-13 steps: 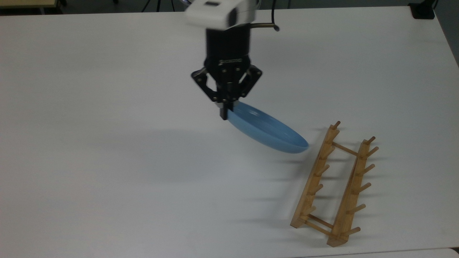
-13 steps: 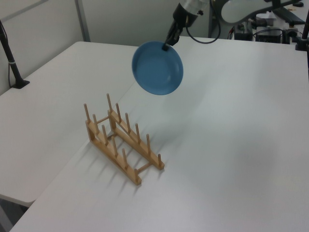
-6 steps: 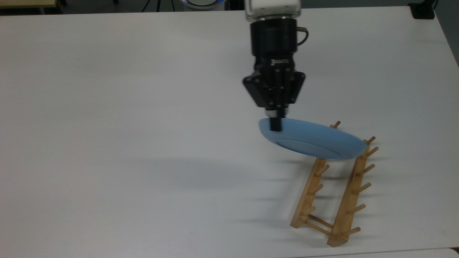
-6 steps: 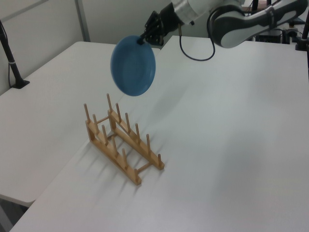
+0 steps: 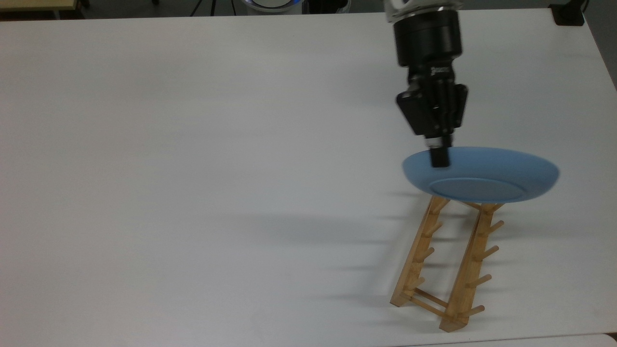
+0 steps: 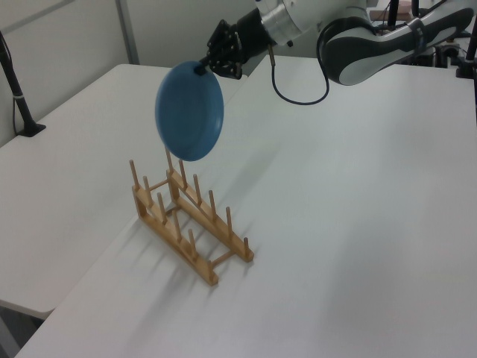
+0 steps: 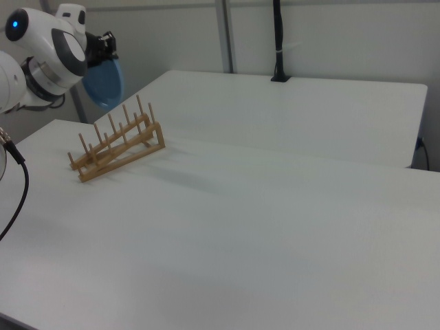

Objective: Place plate in plate rack
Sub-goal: 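Tilt the plate upright and lower it between the rack pegs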

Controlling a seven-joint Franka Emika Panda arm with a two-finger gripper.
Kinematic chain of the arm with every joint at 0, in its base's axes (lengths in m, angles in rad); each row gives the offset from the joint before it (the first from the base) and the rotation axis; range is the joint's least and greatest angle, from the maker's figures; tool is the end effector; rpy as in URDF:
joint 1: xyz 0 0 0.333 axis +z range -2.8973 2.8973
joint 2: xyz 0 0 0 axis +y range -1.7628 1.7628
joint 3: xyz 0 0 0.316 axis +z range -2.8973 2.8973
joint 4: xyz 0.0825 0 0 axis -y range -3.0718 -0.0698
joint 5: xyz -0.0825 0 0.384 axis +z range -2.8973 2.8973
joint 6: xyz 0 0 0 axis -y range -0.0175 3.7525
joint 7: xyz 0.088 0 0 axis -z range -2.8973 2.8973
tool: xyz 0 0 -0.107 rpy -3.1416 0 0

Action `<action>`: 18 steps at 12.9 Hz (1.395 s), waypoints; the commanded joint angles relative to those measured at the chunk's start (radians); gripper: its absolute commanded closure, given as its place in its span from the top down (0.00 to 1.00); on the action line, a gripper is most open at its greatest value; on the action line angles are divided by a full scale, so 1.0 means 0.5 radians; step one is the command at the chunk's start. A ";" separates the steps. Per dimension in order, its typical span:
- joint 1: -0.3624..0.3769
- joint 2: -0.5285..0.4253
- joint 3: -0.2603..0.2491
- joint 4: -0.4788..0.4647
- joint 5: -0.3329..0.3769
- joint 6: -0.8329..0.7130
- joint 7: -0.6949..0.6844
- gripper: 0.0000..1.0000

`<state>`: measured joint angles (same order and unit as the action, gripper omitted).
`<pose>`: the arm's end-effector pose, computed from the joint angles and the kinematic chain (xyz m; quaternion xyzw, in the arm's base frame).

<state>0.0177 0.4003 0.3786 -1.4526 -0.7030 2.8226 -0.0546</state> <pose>0.6725 0.2556 0.5855 0.7795 0.3749 0.4882 0.1158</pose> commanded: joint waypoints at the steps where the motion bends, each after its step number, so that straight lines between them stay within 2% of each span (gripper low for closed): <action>1: 0.228 0.165 -0.244 0.263 -0.082 0.055 -0.013 0.00; 3: 0.390 0.276 -0.462 0.407 -0.082 0.101 0.044 0.00; 5: 0.467 0.334 -0.576 0.454 -0.085 0.138 0.069 0.00; 7: 0.504 0.359 -0.616 0.466 -0.085 0.153 0.072 0.00; 10: 0.599 0.426 -0.751 0.509 -0.085 0.169 0.091 0.00; 18: 0.652 0.491 -0.754 0.497 -0.165 0.169 0.103 0.00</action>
<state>0.3180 0.6295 0.0266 -1.2305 -0.7361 2.8851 -0.0468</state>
